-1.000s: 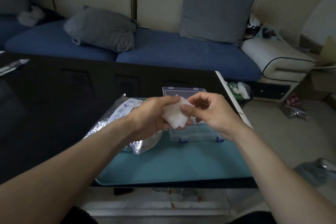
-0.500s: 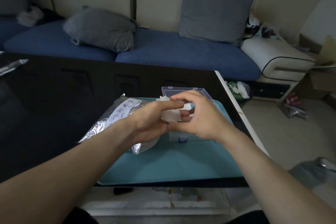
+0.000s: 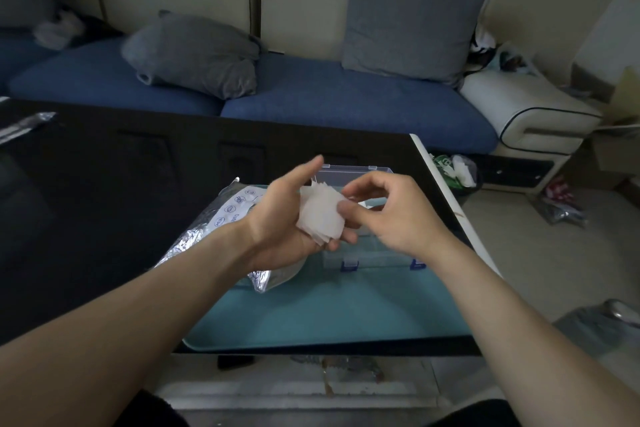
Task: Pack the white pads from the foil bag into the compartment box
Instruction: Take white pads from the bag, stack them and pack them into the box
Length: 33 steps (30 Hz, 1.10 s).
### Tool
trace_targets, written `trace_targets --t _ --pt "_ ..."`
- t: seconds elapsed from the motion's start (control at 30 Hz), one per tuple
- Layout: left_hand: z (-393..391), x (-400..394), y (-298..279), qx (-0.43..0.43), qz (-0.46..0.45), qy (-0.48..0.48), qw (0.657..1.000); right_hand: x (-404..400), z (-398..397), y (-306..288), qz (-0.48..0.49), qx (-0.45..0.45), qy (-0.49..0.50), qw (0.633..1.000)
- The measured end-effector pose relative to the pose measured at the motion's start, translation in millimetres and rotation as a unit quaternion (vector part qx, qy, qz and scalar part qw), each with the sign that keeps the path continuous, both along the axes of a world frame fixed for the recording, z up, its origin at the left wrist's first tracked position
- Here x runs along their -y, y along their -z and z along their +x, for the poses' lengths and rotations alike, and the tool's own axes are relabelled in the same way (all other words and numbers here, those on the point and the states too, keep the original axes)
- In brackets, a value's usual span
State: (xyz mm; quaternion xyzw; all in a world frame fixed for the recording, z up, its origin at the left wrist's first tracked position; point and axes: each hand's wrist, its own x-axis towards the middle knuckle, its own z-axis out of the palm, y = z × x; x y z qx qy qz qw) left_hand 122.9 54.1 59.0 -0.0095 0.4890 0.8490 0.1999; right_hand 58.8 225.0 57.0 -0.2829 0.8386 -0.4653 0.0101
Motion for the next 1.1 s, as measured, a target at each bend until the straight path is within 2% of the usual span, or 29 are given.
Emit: trace_targets --t 0.1,0.23,0.3,0.5,0.67,0.93,1.1 --pt "-1.9 0.6 2.0 0.011 0.005 -0.011 1.0 0.9 0.4 -0.8 -0.021 0.02 0.006 1.0" --pt "-0.7 -2.2 -1.1 0.004 -0.001 -0.021 1.0 -4.3 -2.4 -0.1 -0.086 0.164 0.002 0.983" --pt "-0.6 -2.7 -2.4 0.007 0.001 -0.018 1.0 -5.9 -3.4 1.5 -0.087 0.176 -0.004 0.98" --pt "-0.5 -1.9 -2.5 0.002 -0.001 0.01 1.0 -3.2 -1.6 1.1 -0.068 0.09 -0.019 0.994" --pt "1.1 -5.2 -4.7 0.005 -0.014 0.027 1.0 -6.4 3.5 -6.9 -0.061 0.093 -0.09 0.99" --pt "1.1 -4.8 -5.4 0.021 0.025 0.015 0.999 -5.3 3.2 -4.3 -0.091 0.037 -0.086 0.991" --pt "0.4 -7.0 -4.8 0.004 0.019 0.011 1.0 -2.8 5.6 -6.6 -0.111 0.009 -0.077 0.991"
